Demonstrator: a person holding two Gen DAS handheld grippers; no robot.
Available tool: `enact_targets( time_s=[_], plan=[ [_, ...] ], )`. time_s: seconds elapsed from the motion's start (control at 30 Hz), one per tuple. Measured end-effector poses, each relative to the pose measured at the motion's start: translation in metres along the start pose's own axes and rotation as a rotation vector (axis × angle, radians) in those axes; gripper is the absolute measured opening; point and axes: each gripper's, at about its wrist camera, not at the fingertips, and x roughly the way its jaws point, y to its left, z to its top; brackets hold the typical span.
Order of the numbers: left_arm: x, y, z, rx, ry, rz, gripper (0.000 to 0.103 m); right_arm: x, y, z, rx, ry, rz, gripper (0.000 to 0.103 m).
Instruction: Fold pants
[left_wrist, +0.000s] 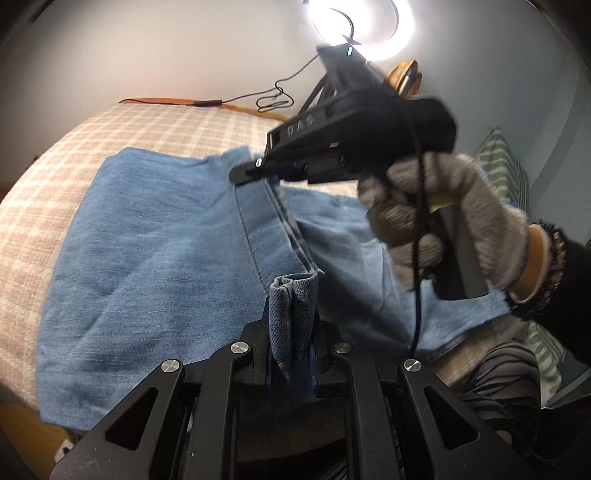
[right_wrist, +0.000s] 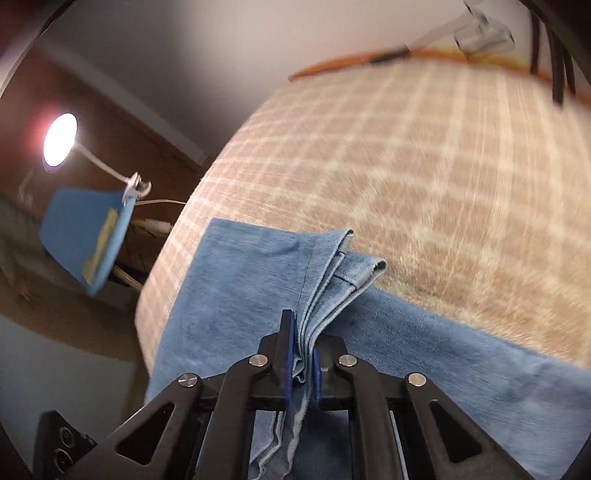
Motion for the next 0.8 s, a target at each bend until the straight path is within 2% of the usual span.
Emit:
enact_targets(
  time_s=[0.13, 0.2, 0.33, 0.57, 0.8],
  plan=[
    [-0.001, -0.015, 0.002, 0.042, 0.003, 0.004, 0.011, -0.016, 0.008, -0.002, -0.058, -0.028, -0.046, 0.005],
    [-0.002, -0.022, 0.003, 0.056, 0.002, -0.017, 0.011, -0.025, 0.006, -0.005, -0.068, -0.047, -0.055, 0.005],
    [-0.003, -0.040, 0.007, 0.080, -0.018, -0.063, 0.011, -0.049, -0.009, -0.017, -0.046, -0.059, -0.085, 0.005],
    [0.001, -0.069, 0.010, 0.146, -0.016, -0.090, 0.011, -0.081, -0.037, -0.030, 0.013, -0.082, -0.129, 0.005],
    [-0.004, -0.066, 0.005, 0.149, -0.011, -0.095, 0.011, -0.094, -0.050, -0.045, 0.047, -0.107, -0.136, 0.005]
  ],
)
